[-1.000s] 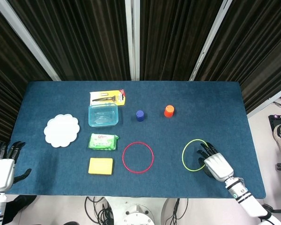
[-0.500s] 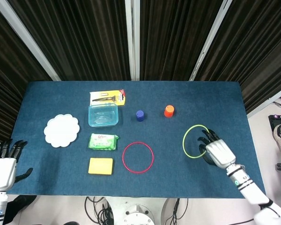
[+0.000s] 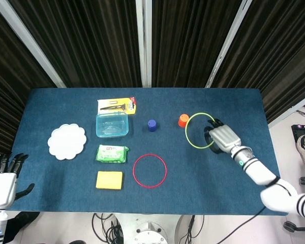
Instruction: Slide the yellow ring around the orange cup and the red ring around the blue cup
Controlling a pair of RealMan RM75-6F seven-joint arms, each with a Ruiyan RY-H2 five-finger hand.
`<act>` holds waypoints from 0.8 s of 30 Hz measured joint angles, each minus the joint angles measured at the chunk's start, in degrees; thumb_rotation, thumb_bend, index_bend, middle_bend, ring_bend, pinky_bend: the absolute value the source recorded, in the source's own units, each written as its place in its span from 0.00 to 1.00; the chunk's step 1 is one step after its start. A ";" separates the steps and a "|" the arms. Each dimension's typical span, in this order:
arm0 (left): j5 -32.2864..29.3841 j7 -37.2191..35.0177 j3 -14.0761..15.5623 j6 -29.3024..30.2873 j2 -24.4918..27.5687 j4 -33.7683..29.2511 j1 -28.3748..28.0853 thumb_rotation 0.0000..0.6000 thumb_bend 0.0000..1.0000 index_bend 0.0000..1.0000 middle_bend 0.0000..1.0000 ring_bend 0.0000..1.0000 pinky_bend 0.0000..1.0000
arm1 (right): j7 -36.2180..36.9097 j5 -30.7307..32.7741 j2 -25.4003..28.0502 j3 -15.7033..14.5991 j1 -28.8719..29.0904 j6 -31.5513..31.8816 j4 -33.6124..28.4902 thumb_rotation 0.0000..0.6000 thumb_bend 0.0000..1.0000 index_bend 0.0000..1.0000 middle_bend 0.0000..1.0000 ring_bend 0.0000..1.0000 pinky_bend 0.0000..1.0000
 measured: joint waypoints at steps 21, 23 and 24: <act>-0.02 -0.07 -0.02 0.03 0.25 -0.21 0.17 1.00 0.15 0.16 0.12 0.02 0.00 | -9.85 22.82 -7.33 -0.20 11.90 -9.39 9.98 1.00 0.10 0.56 0.22 0.00 0.00; 0.08 -0.12 -0.01 0.01 0.26 -0.18 0.12 1.00 0.15 0.16 0.12 0.02 0.00 | -10.54 25.03 -7.85 -0.69 12.73 -9.47 10.57 1.00 0.08 0.54 0.22 0.00 0.00; 0.15 -0.14 -0.01 0.01 0.26 -0.15 0.11 1.00 0.15 0.16 0.12 0.02 0.00 | -10.86 25.94 -8.06 -0.90 13.10 -9.44 10.79 1.00 0.08 0.53 0.22 0.00 0.00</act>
